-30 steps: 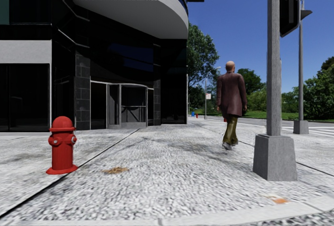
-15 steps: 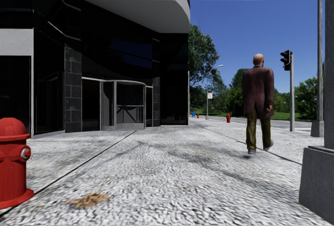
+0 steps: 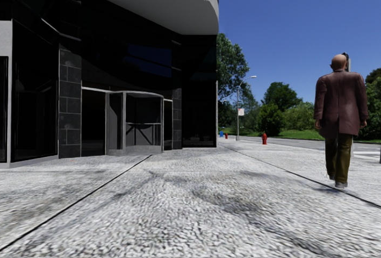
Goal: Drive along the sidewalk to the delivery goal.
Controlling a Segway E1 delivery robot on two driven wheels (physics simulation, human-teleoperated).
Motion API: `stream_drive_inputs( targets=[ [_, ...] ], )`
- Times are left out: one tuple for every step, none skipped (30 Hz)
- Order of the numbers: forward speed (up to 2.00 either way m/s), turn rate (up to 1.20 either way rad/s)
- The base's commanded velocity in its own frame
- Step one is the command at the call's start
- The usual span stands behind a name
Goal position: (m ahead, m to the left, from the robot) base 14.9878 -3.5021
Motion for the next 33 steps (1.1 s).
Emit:
stream_drive_inputs(
  targets=[
    [1.71, 0.0],
    [1.71, 0.0],
    [1.71, 0.0],
    [1.71, 0.0],
    [1.71, 0.0],
    [1.71, 0.0],
    [1.71, 0.0],
    [1.71, 0.0],
    [1.71, 0.0],
    [1.71, 0.0],
    [1.71, 0.0],
    [1.71, 0.0],
    [1.7, 0.0],
    [1.7, -0.07],
    [1.7, -0.07],
    [1.7, -0.24],
    [1.7, -0.4],
    [1.7, -0.52],
    [1.7, -0.6],
    [1.7, -0.6],
    [1.7, -0.7],
    [1.7, -0.76],
    [1.7, -0.79],
    [1.7, -0.8],
    [1.7, -0.8],
    [1.7, -0.8],
    [1.7, -0.8],
    [1.7, -0.8],
    [1.7, -0.8],
    [1.7, -0.8],
    [1.7, -0.8],
    [1.7, -0.8],
    [1.7, -0.67]
  ],
)
